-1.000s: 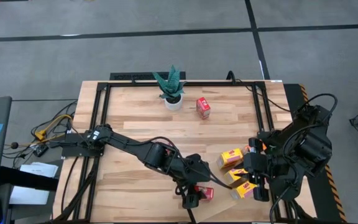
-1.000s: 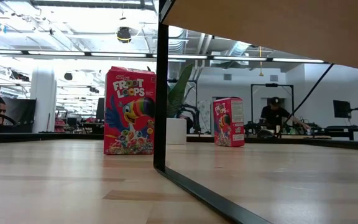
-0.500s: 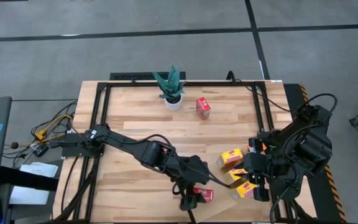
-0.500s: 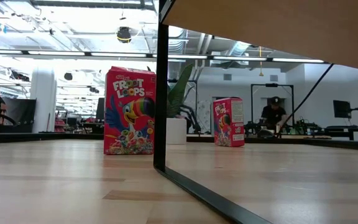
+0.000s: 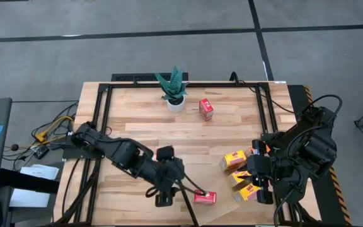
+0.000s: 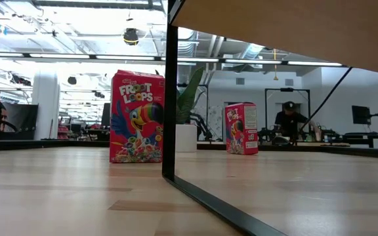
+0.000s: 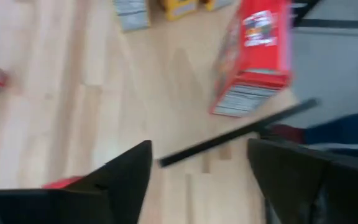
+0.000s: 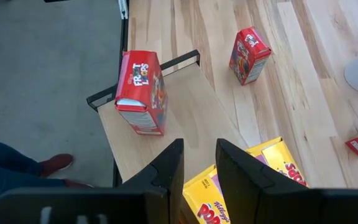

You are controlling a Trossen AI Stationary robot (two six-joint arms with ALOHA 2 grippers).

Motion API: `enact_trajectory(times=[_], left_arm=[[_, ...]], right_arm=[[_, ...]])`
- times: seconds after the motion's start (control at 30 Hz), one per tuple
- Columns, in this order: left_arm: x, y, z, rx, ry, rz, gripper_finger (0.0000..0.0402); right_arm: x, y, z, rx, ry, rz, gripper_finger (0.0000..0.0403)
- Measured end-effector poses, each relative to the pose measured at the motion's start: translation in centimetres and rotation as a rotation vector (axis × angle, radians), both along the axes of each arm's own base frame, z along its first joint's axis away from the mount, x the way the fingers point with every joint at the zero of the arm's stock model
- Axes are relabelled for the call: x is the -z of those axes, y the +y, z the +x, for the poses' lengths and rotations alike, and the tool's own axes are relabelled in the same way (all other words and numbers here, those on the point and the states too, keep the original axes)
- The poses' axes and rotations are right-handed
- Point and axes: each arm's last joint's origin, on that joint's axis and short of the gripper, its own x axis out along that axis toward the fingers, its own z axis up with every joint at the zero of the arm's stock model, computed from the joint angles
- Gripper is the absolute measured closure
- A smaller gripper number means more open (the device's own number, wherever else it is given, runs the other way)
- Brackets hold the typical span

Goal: Stack cereal on shelf
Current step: Put the middle red cereal box on the shelf

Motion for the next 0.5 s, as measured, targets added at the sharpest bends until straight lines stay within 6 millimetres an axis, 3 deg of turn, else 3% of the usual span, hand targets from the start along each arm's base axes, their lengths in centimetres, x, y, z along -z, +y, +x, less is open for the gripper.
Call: enact_trajectory(times=[0.2, 0.4, 0.5], left_arm=[[2.1, -0.2, 0.9, -0.077, -0.025, 0.154, 0.0255], [4.4, -0.4, 2.1, -0.072, -0.032, 0.185, 0.0382], [5.5, -0.8, 2.8, -0.073, -0.055, 0.165, 0.0392]], right_arm=[[0.0, 0.0, 0.0, 0.0, 0.0, -0.001, 0.0285], [0.0, 0.0, 0.0, 0.001, 0.0, -0.001, 0.0285], [0.0, 0.0, 0.0, 0.001, -0.001, -0.001, 0.0285]])
